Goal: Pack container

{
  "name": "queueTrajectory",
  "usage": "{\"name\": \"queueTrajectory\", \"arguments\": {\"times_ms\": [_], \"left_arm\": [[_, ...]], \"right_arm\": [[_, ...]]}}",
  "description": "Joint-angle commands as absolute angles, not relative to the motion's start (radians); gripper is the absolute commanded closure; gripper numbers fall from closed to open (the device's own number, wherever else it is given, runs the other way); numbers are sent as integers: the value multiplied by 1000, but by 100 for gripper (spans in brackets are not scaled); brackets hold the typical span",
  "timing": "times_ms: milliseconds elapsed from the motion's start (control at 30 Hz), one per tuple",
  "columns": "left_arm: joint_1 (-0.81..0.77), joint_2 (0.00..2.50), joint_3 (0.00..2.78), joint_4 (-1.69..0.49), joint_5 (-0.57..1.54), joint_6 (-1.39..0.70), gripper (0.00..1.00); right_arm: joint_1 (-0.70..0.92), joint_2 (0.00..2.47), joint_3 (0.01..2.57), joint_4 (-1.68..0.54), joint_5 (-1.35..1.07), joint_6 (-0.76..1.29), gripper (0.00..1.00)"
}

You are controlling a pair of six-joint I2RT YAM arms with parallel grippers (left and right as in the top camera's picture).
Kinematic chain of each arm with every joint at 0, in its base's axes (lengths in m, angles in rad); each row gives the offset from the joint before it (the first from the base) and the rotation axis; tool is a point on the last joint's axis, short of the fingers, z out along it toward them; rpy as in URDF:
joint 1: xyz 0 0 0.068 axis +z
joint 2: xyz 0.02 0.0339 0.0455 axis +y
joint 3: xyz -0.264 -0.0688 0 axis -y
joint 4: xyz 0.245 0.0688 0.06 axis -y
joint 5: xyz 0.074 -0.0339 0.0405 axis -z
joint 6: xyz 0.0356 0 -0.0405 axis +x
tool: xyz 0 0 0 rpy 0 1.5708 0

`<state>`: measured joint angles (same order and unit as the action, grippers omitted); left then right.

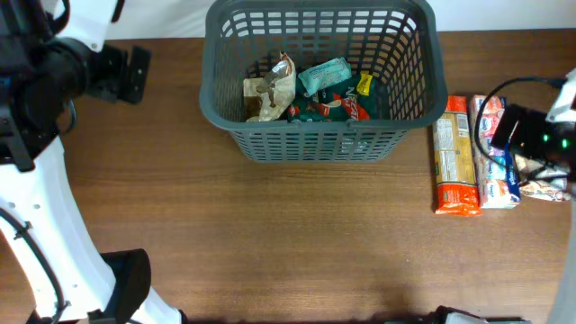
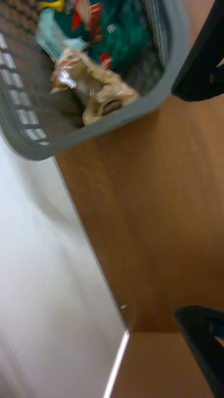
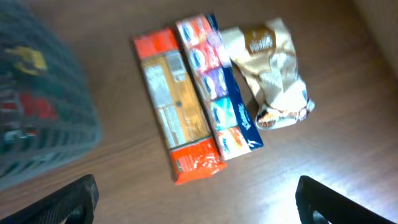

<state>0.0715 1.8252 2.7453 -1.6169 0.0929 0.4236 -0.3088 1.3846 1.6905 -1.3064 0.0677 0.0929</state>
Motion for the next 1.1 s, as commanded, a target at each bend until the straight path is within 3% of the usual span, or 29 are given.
{"name": "queueTrajectory", "arguments": {"times_ms": [0,533,1067], "left_arm": [[75,1823,2746,-1662,89,412,1],[75,1823,2746,-1687,89,412,1],[75,1823,2746,-1687,89,412,1]], "right_arm": [[-336,1453,1694,-1307,88,68,1],[-336,1794,1694,-1312,102,-33,1],[-319,2051,1692,-1309,-84,-199,1]]}}
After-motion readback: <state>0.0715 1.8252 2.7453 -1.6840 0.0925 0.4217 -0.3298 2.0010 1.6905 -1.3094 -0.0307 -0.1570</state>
